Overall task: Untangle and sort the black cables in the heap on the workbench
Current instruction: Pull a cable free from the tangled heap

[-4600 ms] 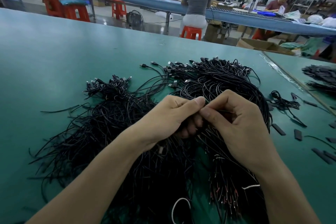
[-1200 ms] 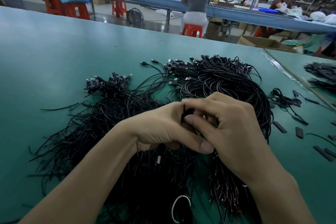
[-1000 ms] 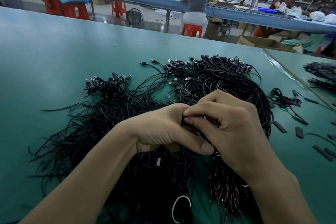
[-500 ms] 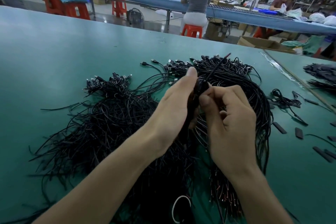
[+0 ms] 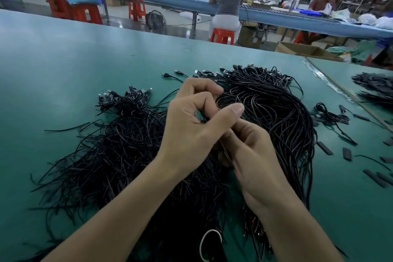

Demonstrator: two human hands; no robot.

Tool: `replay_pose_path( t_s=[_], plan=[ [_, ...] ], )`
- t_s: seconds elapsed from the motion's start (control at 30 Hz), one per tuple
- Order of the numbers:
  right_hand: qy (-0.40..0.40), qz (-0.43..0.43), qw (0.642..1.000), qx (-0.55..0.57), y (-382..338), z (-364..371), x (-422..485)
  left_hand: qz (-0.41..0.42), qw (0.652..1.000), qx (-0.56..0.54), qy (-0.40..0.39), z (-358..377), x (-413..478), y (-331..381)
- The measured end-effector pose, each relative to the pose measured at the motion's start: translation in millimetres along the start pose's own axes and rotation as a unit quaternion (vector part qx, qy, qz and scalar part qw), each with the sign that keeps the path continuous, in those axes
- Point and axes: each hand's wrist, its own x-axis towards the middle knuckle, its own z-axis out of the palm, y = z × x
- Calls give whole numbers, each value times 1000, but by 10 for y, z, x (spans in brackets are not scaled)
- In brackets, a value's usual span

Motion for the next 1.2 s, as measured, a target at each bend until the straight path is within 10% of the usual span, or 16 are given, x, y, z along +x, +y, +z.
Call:
replay_pose_path(
  t_s=[0.17,0.73,1.2],
  plan=[
    [92,-72,988,-97,-39,-138,66,-16,993,118,-17,14,-26,-47],
    [86,-203,964,-152,3,-209,86,-188,956,-160,-161,-136,51,-188],
    [45,-118,960,-249,146,-232,133,-200,942,-242,-121,-121,106,28]
  ],
)
